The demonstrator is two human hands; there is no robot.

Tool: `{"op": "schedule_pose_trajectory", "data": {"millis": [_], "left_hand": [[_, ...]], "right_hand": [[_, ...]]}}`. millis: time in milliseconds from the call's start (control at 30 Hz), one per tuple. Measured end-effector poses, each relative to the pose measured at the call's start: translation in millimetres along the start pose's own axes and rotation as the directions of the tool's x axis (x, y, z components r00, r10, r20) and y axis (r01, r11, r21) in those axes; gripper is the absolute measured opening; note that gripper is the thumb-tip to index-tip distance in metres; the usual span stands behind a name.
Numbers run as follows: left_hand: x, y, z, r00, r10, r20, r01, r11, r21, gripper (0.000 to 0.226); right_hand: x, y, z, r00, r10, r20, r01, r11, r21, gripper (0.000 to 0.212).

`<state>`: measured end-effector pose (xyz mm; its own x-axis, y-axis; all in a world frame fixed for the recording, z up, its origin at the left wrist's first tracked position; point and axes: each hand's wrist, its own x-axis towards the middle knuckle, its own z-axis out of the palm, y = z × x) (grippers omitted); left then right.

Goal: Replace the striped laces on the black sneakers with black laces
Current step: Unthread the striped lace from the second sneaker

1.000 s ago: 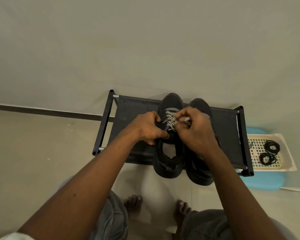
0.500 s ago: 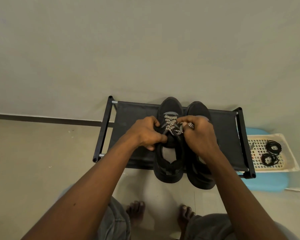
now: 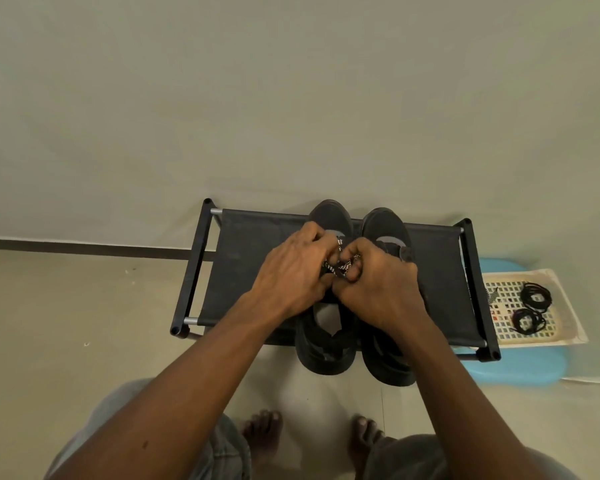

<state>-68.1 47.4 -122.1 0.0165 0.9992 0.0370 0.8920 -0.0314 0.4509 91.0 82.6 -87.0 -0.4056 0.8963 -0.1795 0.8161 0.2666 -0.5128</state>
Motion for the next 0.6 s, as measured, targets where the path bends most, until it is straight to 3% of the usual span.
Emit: {"op": "schedule_pose_trajectory", "data": {"millis": [100, 200, 367, 467, 533, 600], "left_hand": [[-0.1, 1.8, -0.5, 0.999, 0.039, 0.008, -0.039, 0.998, 0.039, 0.021], [0.4, 3.7, -2.0, 0.998, 0.067, -0.001, -0.067, 0.996, 0.05, 0.012], [-0.3, 5.9, -2.1, 0.995, 0.05, -0.089, -0.056, 0.996, -0.068, 0.011], [3.8, -3.0, 1.4, 0.966, -0.233, -0.115, 0.198, 0.946, -0.256, 0.013], [6.2, -10.4, 4.6, 0.877, -0.478, -0.045, 0.402, 0.781, -0.478, 0.011], [7.0, -12.6, 6.3, 0.783, -0.617, 0.07, 0.499, 0.558, -0.664, 0.019]], "right_hand": [[-2.0, 5.4, 8.2, 0.998, -0.055, -0.031, 0.047, 0.974, -0.22, 0.037], [-1.5, 4.4, 6.3, 0.992, -0.044, -0.114, 0.023, 0.984, -0.175, 0.031], [-0.9, 4.5, 2.6, 0.996, 0.041, -0.076, -0.05, 0.991, -0.126, 0.03], [0.1, 6.0, 4.2, 0.996, 0.046, -0.074, -0.055, 0.991, -0.12, 0.03], [0.9, 6.7, 5.2, 0.996, 0.065, -0.063, -0.071, 0.993, -0.098, 0.03], [1.2, 6.5, 5.7, 0.995, 0.078, -0.055, -0.083, 0.992, -0.093, 0.029]]}}
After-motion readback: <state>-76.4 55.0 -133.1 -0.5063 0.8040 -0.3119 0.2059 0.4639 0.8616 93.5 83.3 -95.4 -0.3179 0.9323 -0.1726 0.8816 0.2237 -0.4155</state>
